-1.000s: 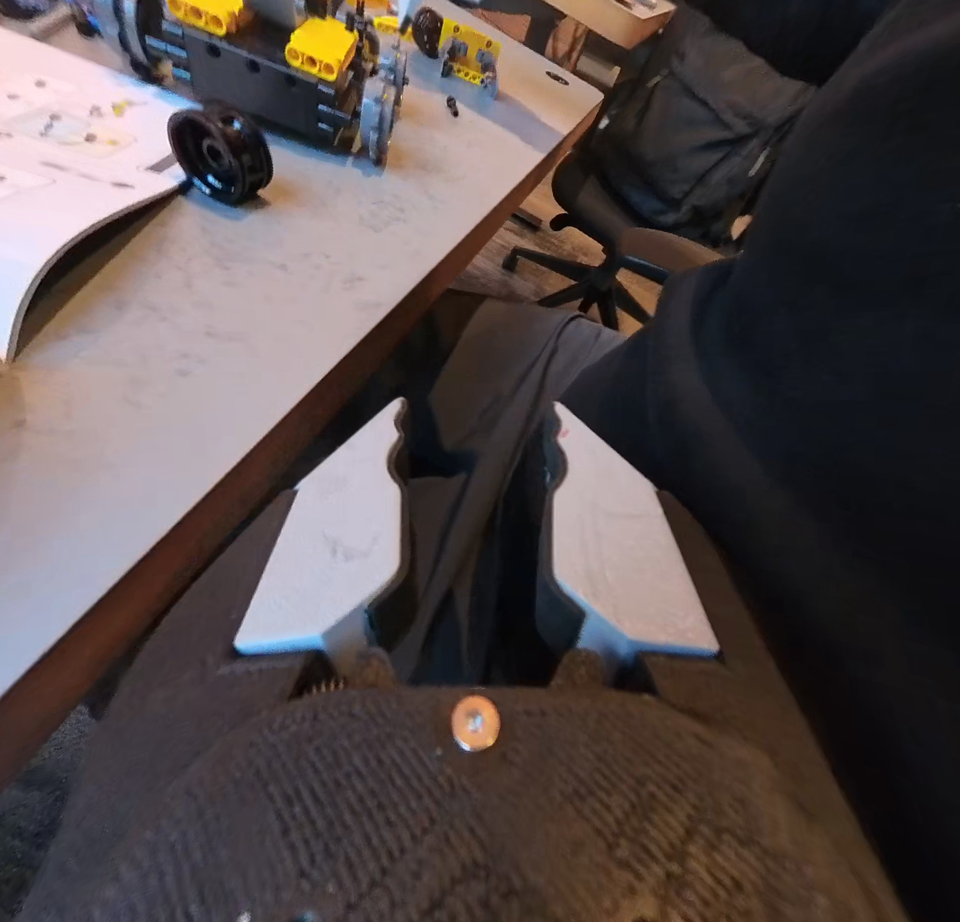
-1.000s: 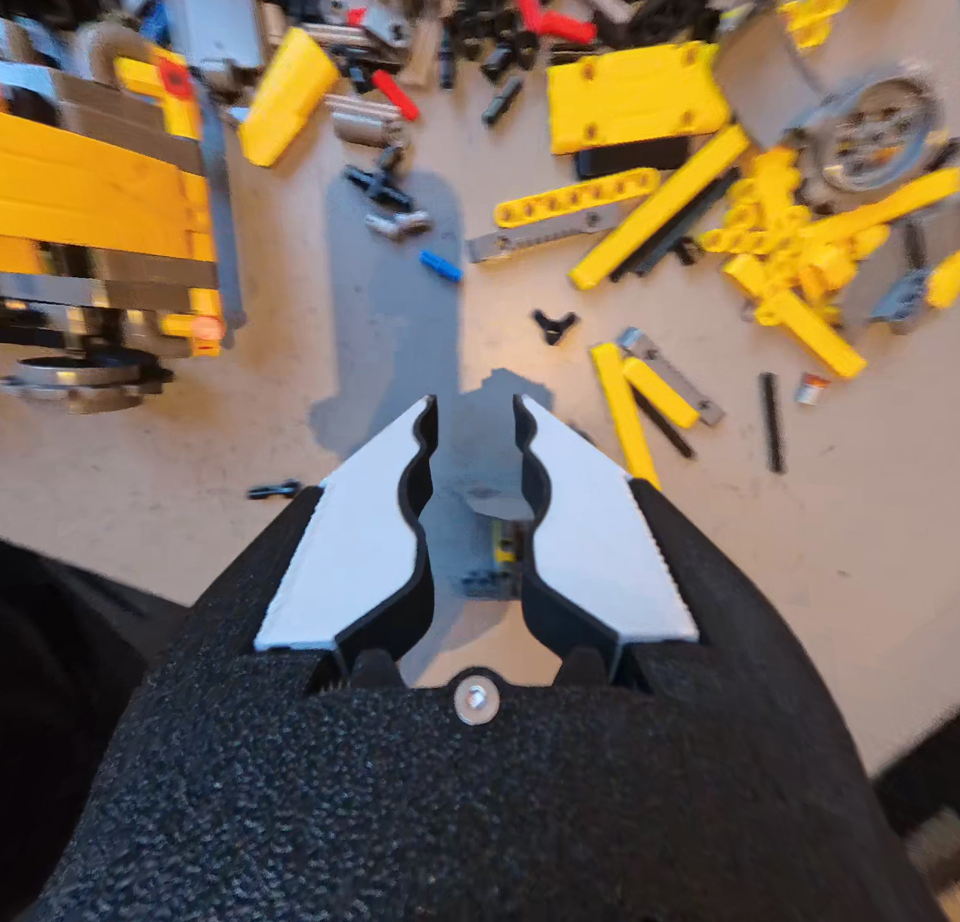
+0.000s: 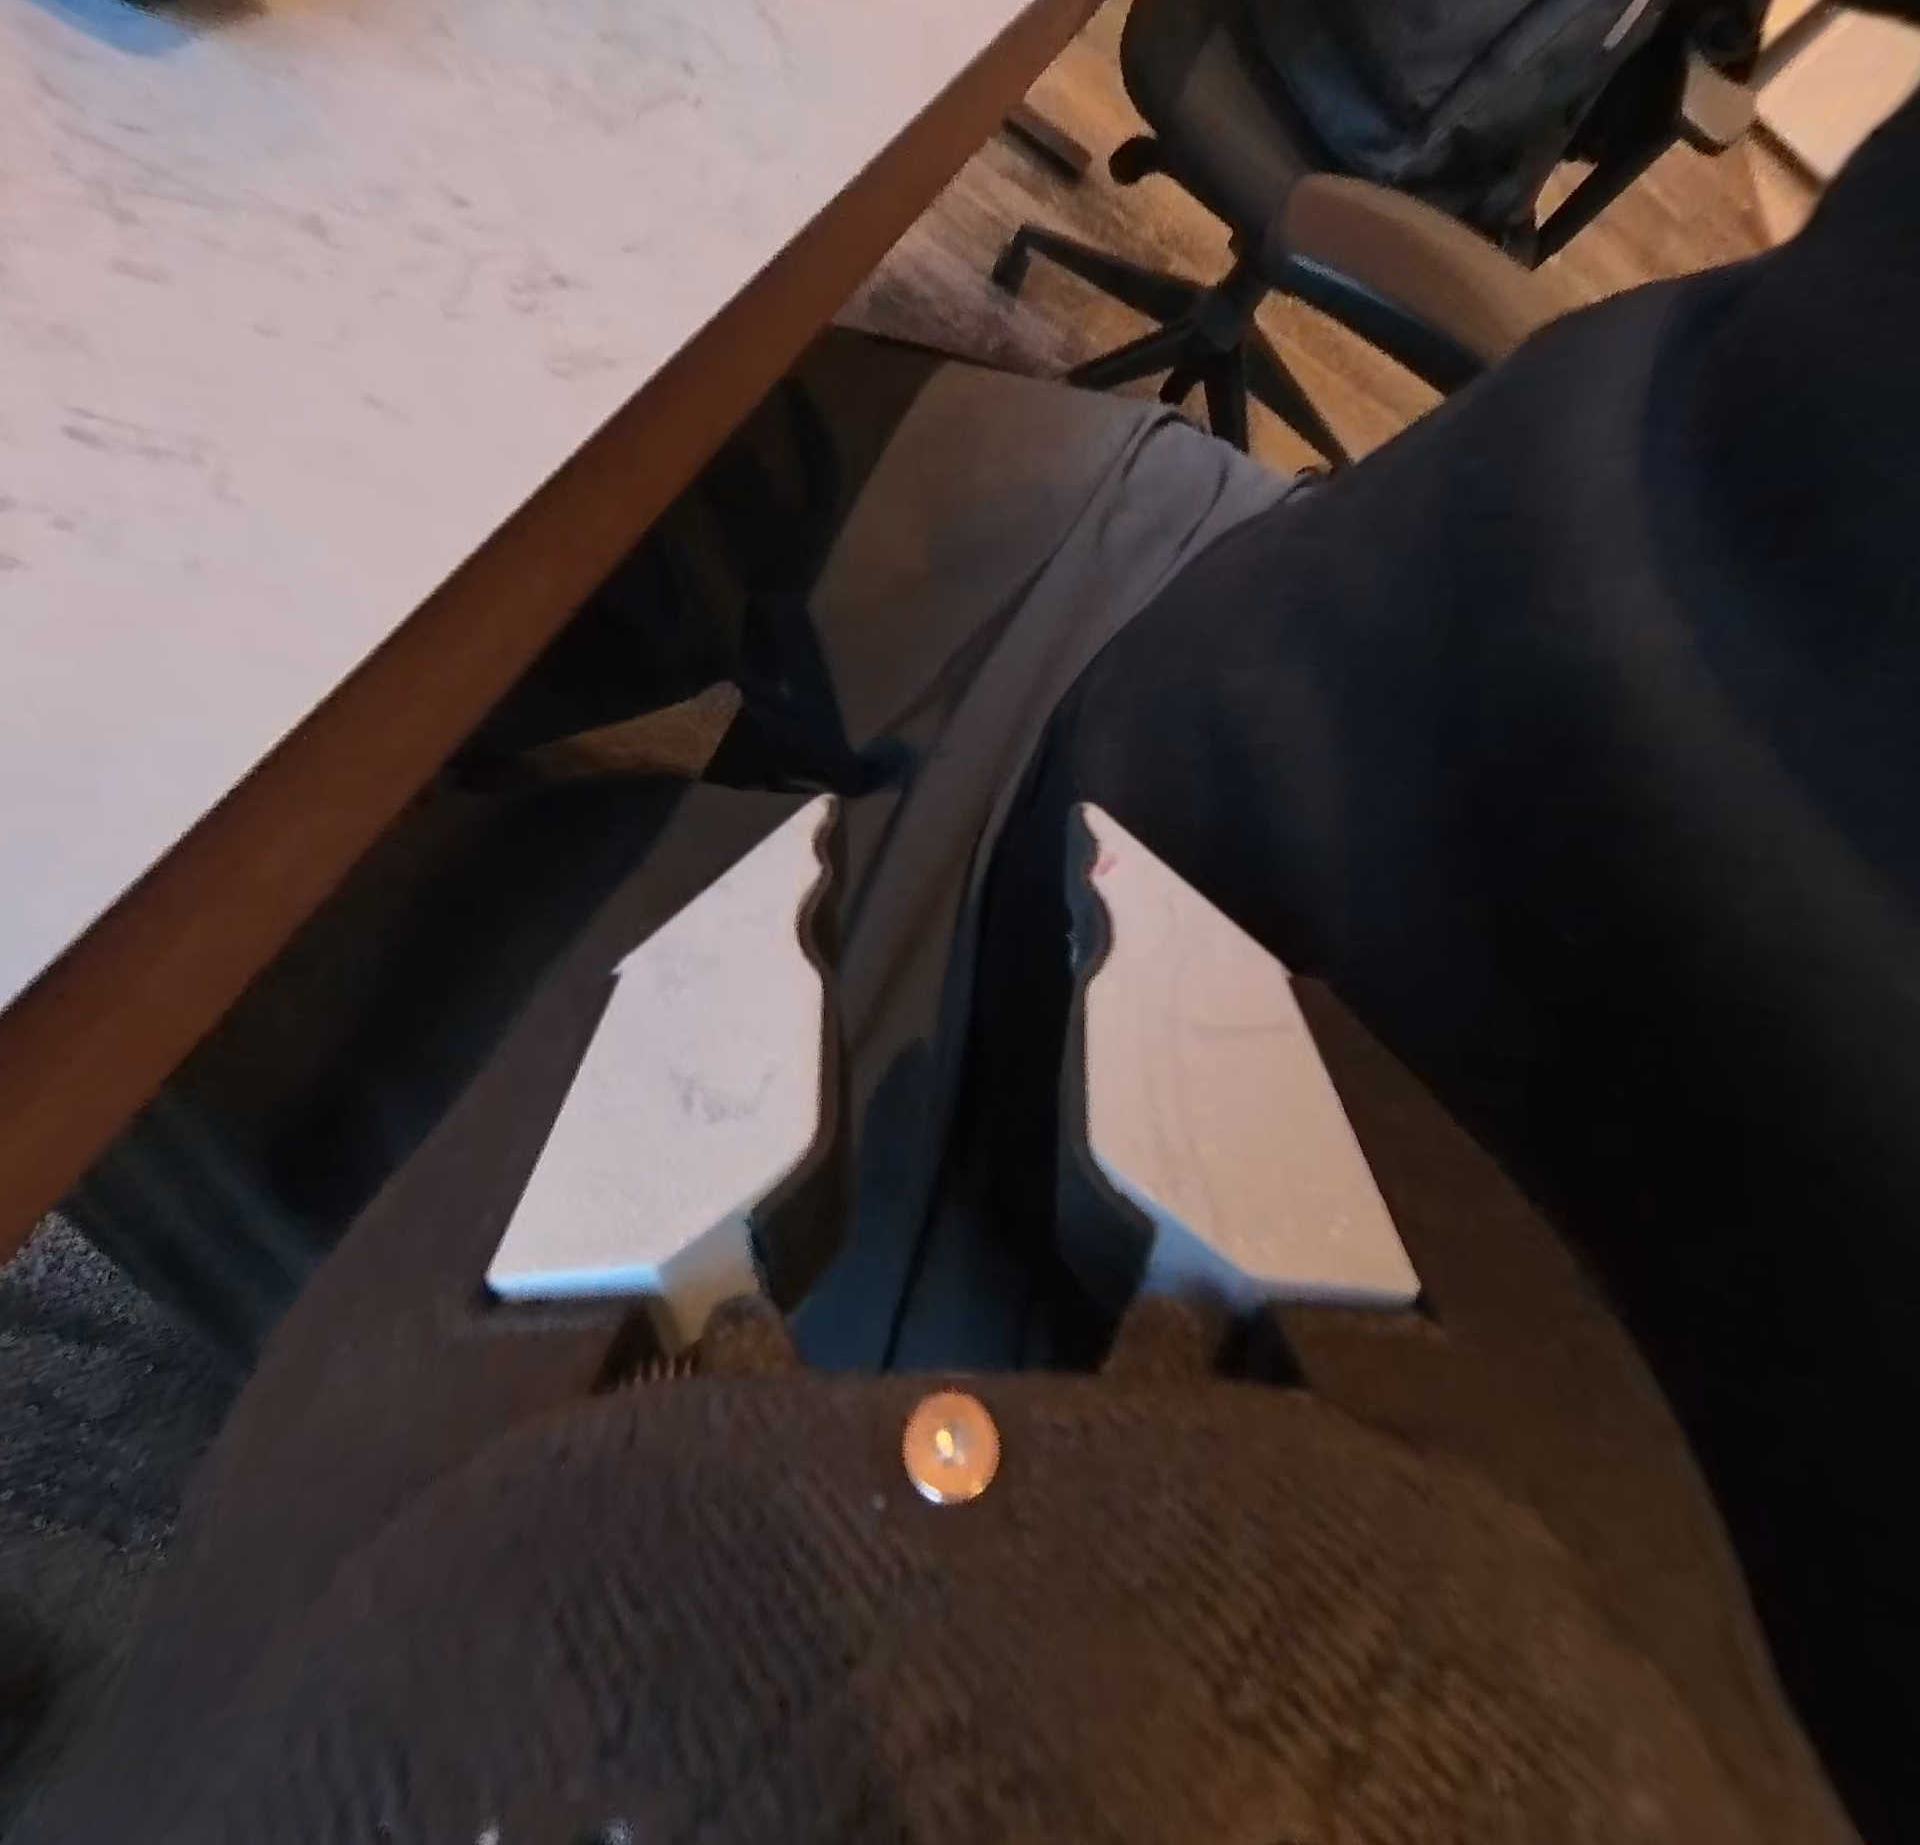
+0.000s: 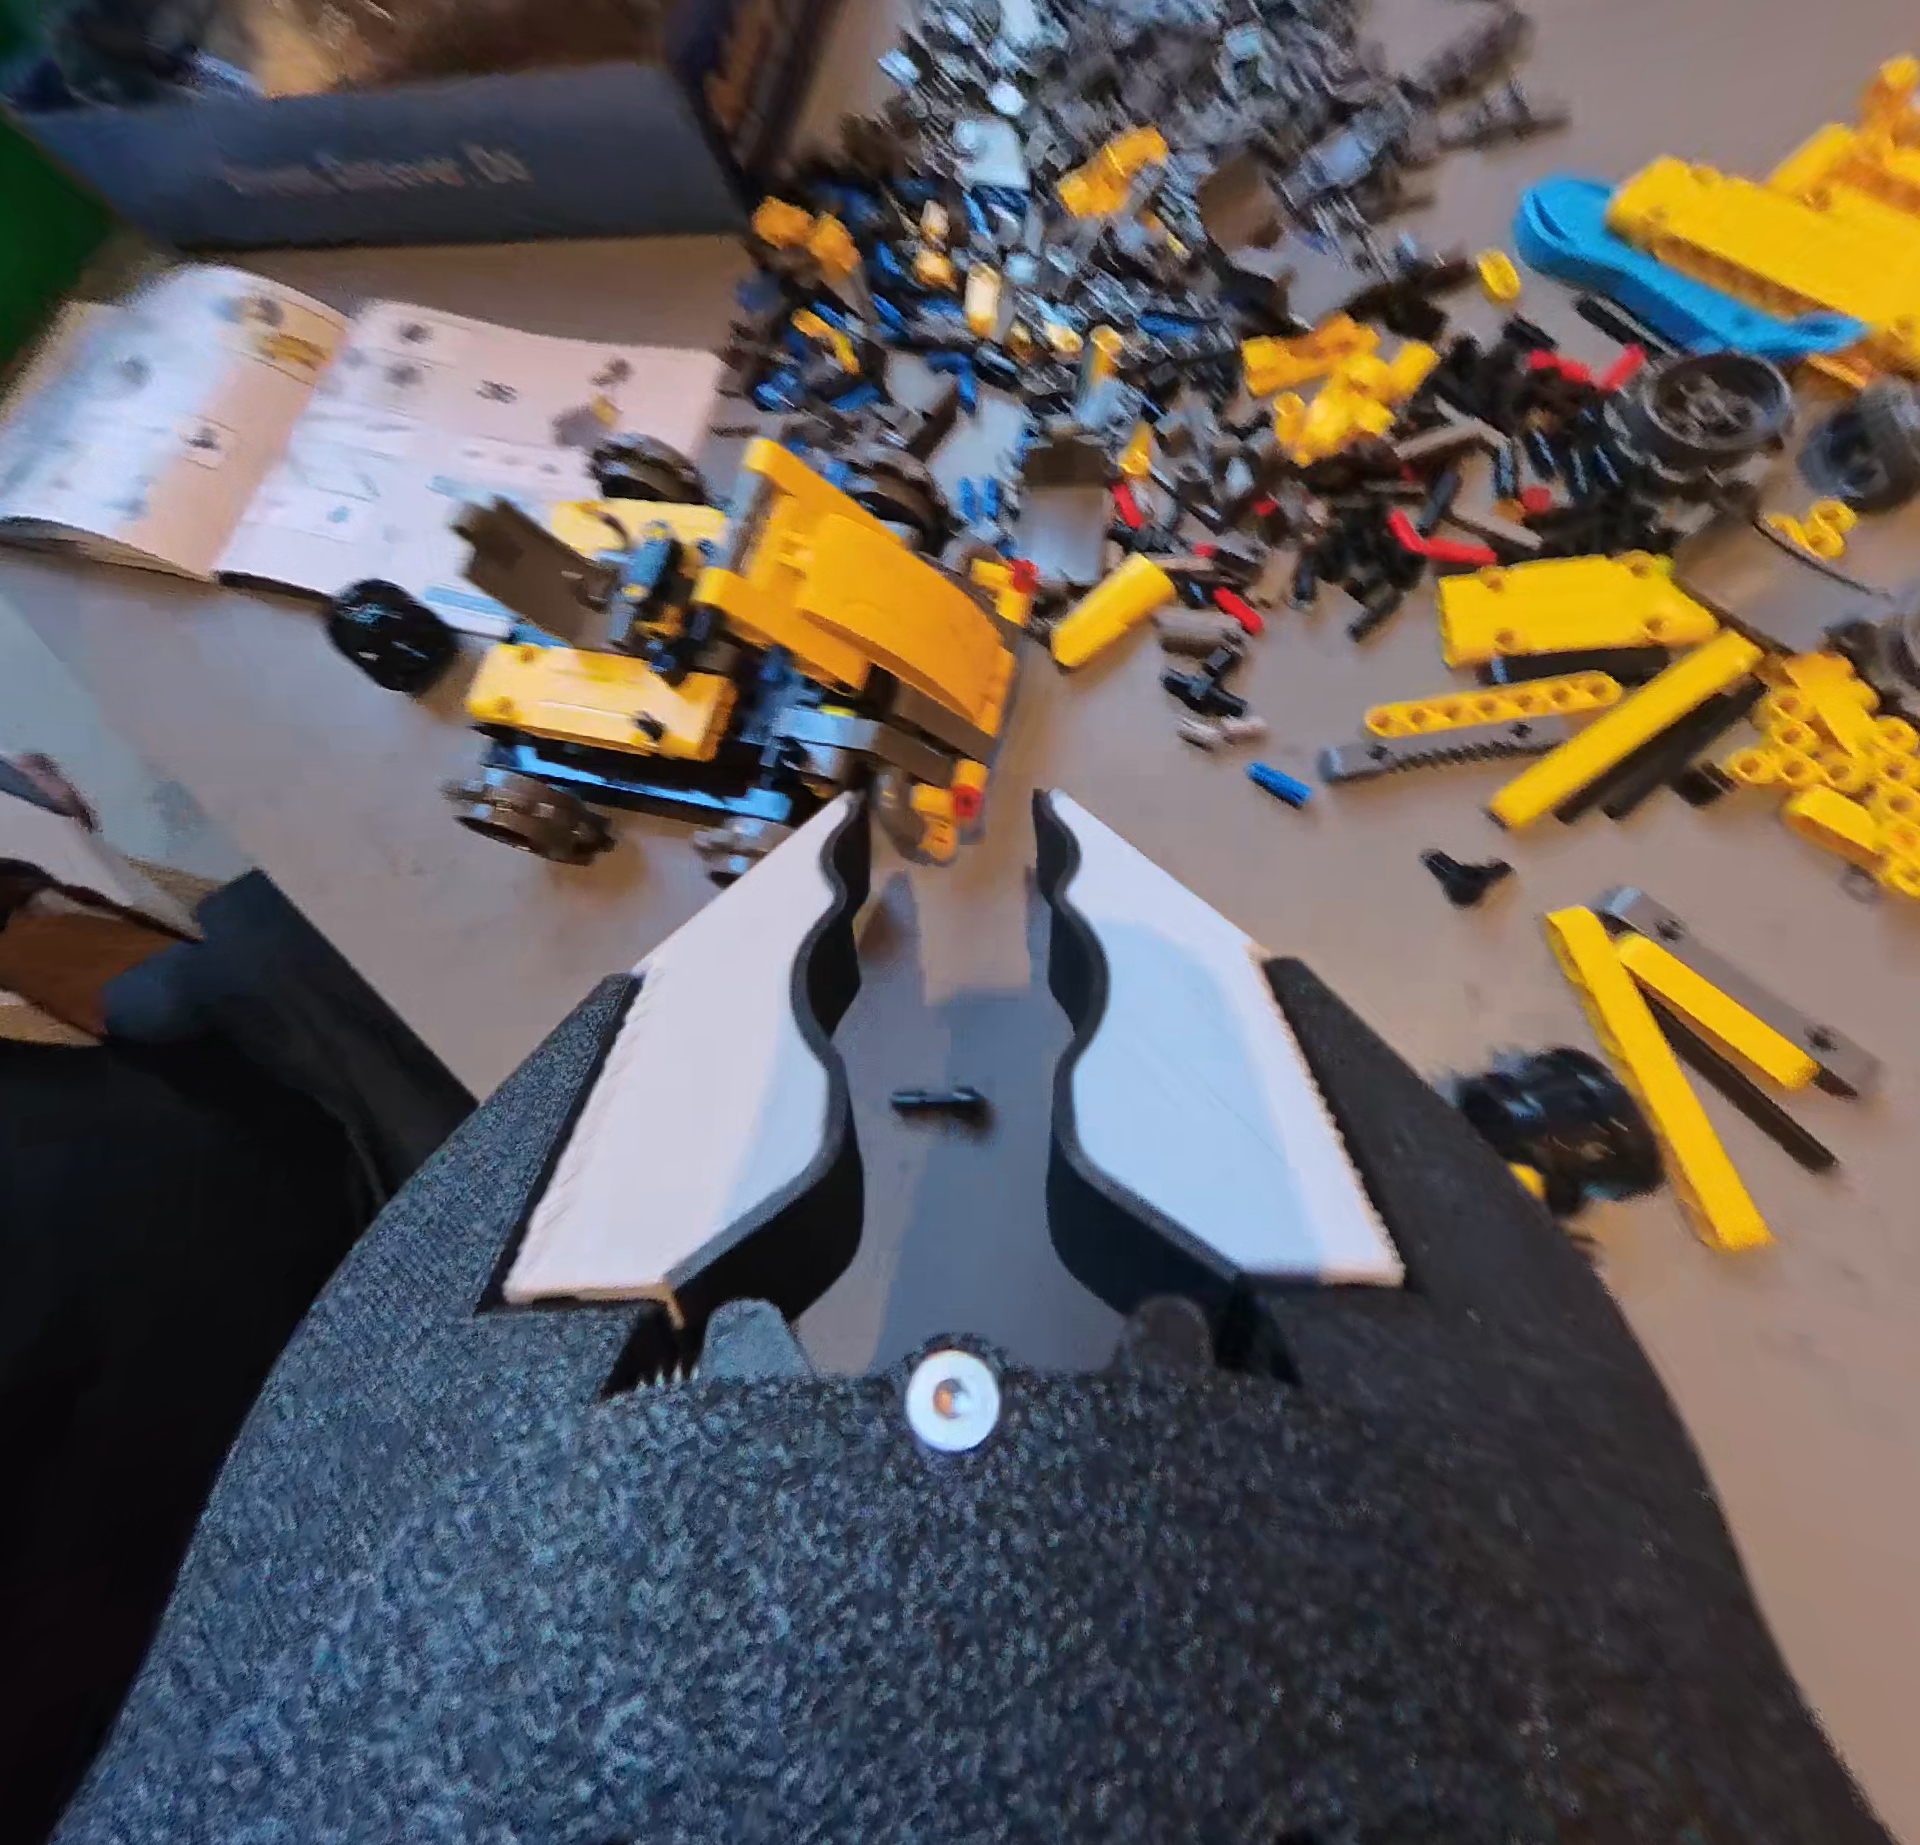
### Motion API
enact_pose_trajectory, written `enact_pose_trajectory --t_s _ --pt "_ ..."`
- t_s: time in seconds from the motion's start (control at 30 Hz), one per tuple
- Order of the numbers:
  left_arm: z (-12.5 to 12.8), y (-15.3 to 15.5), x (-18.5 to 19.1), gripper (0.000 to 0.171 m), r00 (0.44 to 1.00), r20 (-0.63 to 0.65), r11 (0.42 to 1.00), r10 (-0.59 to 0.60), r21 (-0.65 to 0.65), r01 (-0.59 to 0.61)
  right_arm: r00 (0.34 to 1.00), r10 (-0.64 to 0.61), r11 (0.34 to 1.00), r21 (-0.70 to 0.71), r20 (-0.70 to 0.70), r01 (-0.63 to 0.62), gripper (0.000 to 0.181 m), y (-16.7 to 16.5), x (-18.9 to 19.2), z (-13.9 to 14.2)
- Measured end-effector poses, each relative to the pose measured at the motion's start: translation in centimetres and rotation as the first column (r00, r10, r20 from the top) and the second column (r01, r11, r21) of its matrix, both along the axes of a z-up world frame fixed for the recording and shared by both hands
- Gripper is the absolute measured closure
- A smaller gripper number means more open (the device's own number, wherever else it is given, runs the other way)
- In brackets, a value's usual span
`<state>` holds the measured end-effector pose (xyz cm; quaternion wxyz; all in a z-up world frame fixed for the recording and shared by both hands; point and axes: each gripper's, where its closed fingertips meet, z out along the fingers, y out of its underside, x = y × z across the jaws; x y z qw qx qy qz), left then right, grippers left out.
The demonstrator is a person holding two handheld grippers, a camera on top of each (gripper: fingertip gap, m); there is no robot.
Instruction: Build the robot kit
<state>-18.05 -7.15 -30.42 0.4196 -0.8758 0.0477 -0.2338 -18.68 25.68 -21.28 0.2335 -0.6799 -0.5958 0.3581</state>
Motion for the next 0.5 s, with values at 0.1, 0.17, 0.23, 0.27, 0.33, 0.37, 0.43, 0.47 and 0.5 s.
enact_pose_trajectory --t_s 0.1,0.17,0.23,0.27,0.33,0.37,0.43,0.47,0.5 --pt "-0.1 -0.1 0.1 0.132 1.0 -0.002 1.0 -0.008 -0.017 0.008 0.995 0.071 0.997 0.013 -0.068 -0.07 0.15 -2.3 -0.4 0.3" --pt "0.0 -0.1 0.2 0.132 1.0 -0.001 1.0 -0.008 -0.015 0.008 0.992 0.108 0.994 0.044 -0.066 -0.105 0.15 -3.4 -0.5 -0.1" --pt "-0.1 -0.2 0.3 0.131 1.0 -0.007 1.0 -0.013 -0.018 0.013 0.988 0.132 0.99 0.062 -0.087 -0.126 0.15 -4.3 -0.6 -0.2" --pt "-0.1 -0.2 0.3 0.13 1.0 -0.013 1.0 -0.013 -0.019 0.013 0.985 0.139 0.989 0.069 -0.103 -0.132 0.15 -4.7 -0.7 -0.2" --pt "-0.2 -0.3 0.3 0.13 1.0 -0.021 1.0 -0.016 -0.023 0.016 0.98 0.146 0.988 0.074 -0.134 -0.137 0.15 -5.6 -0.7 -0.4" --pt "-0.3 -0.3 0.3 0.13 1.0 -0.021 1.0 -0.015 -0.026 0.014 0.979 0.143 0.988 0.079 -0.143 -0.132 0.15 -5.8 -0.7 -0.6" --pt "-0.4 -0.3 0.2 0.131 1.0 -0.017 1.0 -0.012 -0.028 0.011 0.978 0.135 0.988 0.1 -0.159 -0.12 0.148 -6.1 -0.7 -1.2" --pt "-0.4 -0.3 0.1 0.131 1.0 -0.015 1.0 -0.011 -0.029 0.01 0.978 0.129 0.988 0.111 -0.165 -0.112 0.148 -6.1 -0.7 -1.5" --pt "-0.5 -0.3 0.1 0.131 1.0 -0.014 0.999 -0.009 -0.032 0.009 0.978 0.12 0.988 0.12 -0.168 -0.101 0.147 -6.1 -0.7 -1.9"
